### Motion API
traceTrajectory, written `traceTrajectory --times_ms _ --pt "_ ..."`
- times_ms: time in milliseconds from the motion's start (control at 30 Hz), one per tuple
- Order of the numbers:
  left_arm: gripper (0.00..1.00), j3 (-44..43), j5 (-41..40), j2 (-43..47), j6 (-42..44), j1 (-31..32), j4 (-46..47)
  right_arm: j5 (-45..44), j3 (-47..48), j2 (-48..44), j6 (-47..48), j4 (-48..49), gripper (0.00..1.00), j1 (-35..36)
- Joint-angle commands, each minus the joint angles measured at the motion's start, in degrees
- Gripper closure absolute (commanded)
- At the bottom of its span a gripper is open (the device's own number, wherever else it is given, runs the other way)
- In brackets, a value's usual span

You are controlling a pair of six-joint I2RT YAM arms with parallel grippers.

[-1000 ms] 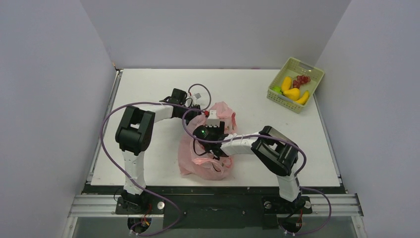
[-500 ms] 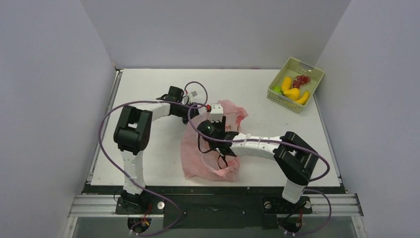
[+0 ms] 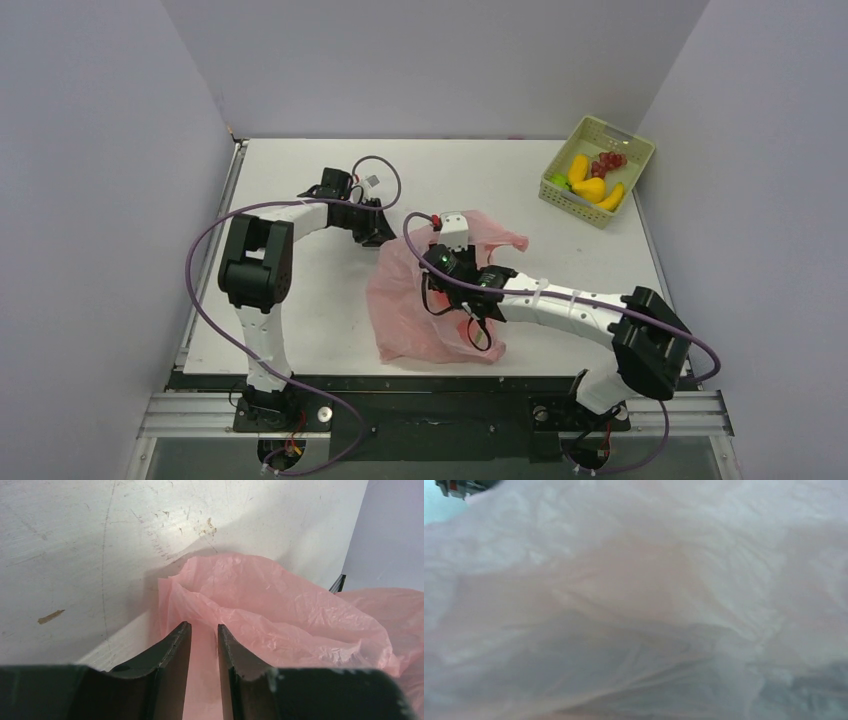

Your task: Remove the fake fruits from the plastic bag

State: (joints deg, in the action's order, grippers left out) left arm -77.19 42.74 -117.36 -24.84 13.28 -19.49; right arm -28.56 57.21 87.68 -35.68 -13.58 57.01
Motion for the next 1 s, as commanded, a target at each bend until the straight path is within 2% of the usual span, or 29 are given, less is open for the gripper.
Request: traceTrajectory --times_ms 0,133,267,400,700,967 --pt "0.76 -1.8 -0.2 2.9 1.1 -0.2 0.2 -5.4 -0.5 -6.6 3.5 -7.0 1.0 -0.4" --pt "0.76 -1.9 0.1 2.6 0.9 -0.2 0.2 -4.9 1.5 -10.3 6.1 -12.4 1.0 0.1" --pt "0.75 -1.8 -0.2 2.8 1.4 -0.5 0.2 4.0 2.8 -13.8 8.3 -14.5 1.0 -0.9" --pt "0.74 -1.8 -1.4 3.6 2.1 -0.8 -0.3 1.2 5.3 -14.0 8.3 -23.2 1.0 -1.1" --pt "0.73 -2.9 -5.6 6.8 5.3 -1.5 -3.0 8.5 5.9 -26.3 8.3 -21.5 1.0 -1.1" --pt "0.72 -2.5 -11.6 12.8 7.3 -3.9 -4.6 4.2 11.3 -36.1 10.7 -16.4 1.0 -2.1"
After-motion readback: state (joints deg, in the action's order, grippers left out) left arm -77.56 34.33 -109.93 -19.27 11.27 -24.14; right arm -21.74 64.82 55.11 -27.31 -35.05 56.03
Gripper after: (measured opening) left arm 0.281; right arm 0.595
